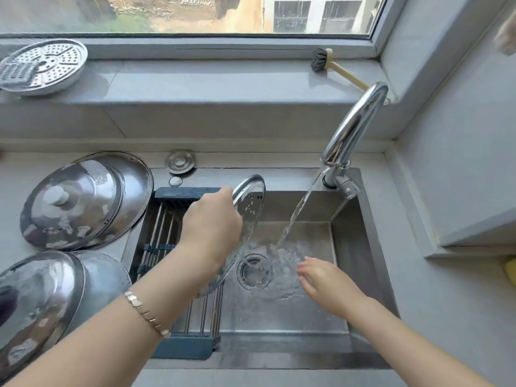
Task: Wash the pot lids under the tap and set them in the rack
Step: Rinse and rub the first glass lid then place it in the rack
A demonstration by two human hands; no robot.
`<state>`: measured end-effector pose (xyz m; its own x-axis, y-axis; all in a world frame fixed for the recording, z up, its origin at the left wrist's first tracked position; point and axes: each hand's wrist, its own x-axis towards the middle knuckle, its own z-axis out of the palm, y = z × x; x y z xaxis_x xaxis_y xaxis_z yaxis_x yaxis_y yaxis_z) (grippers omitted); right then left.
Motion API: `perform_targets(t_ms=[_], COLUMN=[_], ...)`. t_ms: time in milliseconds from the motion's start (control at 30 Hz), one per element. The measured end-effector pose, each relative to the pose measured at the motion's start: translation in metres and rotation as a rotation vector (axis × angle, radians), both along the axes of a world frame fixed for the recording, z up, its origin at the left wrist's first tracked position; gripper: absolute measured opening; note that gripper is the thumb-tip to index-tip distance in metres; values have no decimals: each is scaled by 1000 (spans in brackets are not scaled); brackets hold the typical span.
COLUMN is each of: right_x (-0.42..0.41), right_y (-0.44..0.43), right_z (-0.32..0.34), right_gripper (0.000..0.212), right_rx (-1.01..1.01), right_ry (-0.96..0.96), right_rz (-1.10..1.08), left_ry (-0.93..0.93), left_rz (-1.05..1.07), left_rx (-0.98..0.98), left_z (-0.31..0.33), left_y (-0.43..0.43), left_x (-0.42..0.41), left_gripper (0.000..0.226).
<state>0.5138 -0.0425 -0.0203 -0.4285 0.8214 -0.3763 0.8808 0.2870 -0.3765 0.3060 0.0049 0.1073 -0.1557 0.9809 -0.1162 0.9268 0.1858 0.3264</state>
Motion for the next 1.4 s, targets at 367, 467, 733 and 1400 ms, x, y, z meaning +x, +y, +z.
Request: perform_targets(t_ms=[367,467,733,1400], right_x=[-71,-90,-69,-61], right_y=[3,23,18,55], right_z=[32,23,25,40], right_gripper=[66,75,67,65], right_rx=[-193,-74,185,287], right_ry=[303,167,190,163], right_rz=[-370,-440,329,-204], left_ry=[-947,-1122,-1285,-1316], left_rz=[633,660,669,576], left_rx=[-184,-216,-117,-243], left_z=[-35,-38,-38,-32], left_y=[-8,-24,-36,-37], left_x=[-34,-16,-6,0], left_gripper=[15,12,22,22])
